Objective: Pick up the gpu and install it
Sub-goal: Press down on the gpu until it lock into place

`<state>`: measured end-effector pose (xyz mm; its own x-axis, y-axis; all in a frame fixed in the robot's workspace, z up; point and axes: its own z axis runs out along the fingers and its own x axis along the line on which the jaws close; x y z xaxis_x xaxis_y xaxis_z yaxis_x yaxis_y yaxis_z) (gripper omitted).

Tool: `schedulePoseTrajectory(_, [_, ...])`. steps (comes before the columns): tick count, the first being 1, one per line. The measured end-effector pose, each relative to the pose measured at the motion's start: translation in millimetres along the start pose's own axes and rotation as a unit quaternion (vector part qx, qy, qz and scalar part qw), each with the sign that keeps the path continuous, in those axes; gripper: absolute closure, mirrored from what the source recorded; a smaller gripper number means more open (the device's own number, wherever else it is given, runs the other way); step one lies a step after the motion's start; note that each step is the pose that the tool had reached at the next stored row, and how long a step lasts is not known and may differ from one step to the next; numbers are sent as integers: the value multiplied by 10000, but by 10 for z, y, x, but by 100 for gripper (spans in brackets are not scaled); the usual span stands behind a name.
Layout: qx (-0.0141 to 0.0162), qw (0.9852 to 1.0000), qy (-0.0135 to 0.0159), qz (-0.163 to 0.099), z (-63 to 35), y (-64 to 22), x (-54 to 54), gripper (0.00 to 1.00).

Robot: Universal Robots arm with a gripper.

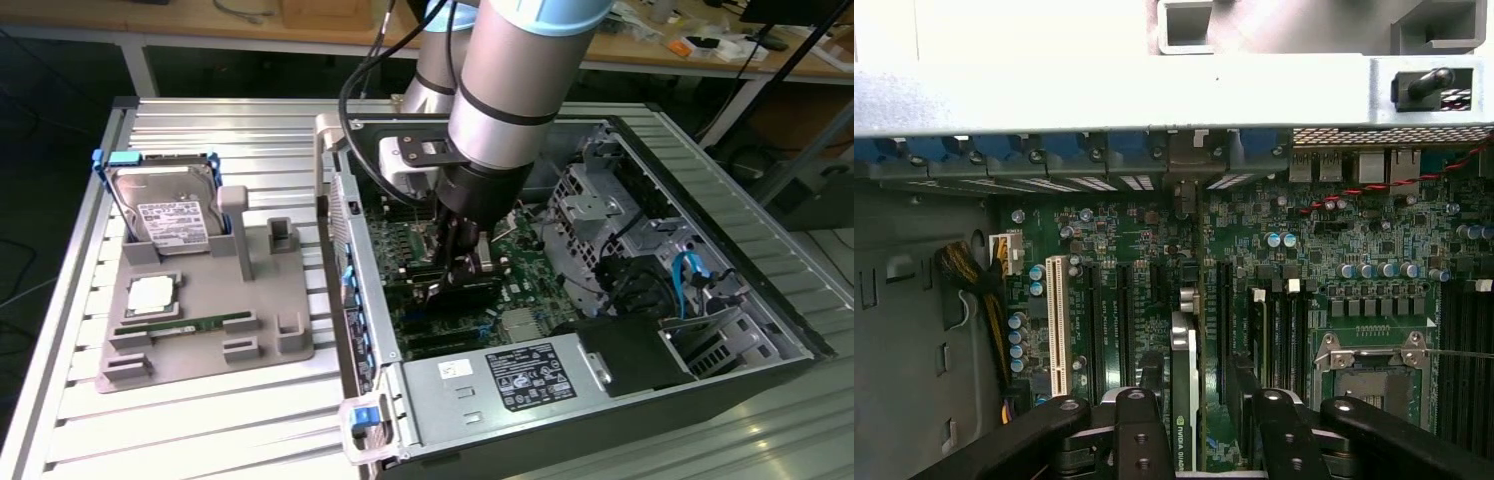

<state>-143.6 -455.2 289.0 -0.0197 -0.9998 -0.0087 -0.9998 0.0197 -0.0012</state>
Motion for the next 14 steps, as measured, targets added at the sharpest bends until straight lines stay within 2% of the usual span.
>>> schedulePoseTrajectory(4, [-1,10000,2,0,-23,0,0,61])
schedulePoseTrajectory(7, [0,10000,0,0,-190,0,-2,61])
schedulePoseTrajectory(14, [1,10000,-2,93,-211,-3,-7,61])
